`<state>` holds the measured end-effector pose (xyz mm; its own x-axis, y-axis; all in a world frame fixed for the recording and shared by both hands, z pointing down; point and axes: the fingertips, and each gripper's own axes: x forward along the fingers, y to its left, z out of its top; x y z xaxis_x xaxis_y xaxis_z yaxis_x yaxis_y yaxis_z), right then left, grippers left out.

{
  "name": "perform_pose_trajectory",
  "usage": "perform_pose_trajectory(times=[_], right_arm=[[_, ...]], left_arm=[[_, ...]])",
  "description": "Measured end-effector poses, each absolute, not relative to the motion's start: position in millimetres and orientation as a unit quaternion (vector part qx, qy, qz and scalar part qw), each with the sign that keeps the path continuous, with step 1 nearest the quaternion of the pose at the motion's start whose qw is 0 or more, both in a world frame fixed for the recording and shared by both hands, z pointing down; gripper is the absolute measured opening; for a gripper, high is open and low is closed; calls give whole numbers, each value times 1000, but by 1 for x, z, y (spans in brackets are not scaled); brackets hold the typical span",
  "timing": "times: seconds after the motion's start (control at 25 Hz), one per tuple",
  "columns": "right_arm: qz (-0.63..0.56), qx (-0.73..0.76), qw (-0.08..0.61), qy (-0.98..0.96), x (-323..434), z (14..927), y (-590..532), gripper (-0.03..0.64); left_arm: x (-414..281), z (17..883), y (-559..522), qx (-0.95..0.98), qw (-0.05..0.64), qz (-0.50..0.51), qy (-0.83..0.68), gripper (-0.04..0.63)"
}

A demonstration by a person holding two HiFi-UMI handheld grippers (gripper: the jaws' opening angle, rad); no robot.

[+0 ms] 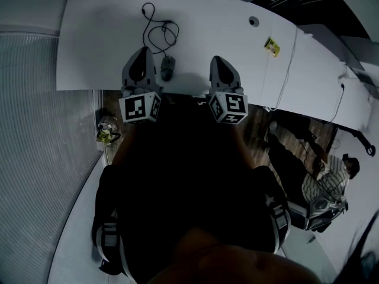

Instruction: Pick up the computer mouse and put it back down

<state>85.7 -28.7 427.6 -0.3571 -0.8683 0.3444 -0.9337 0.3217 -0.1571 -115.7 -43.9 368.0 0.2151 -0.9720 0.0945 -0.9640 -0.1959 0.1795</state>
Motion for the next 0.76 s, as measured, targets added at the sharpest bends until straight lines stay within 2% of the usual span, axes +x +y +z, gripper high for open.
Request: perform_pose_trajectory(times=[0.76], right_arm=[[166, 556, 99, -808, 89, 427, -29, -3]], left_arm=[[-107, 368, -43, 777, 103, -18, -621, 6]])
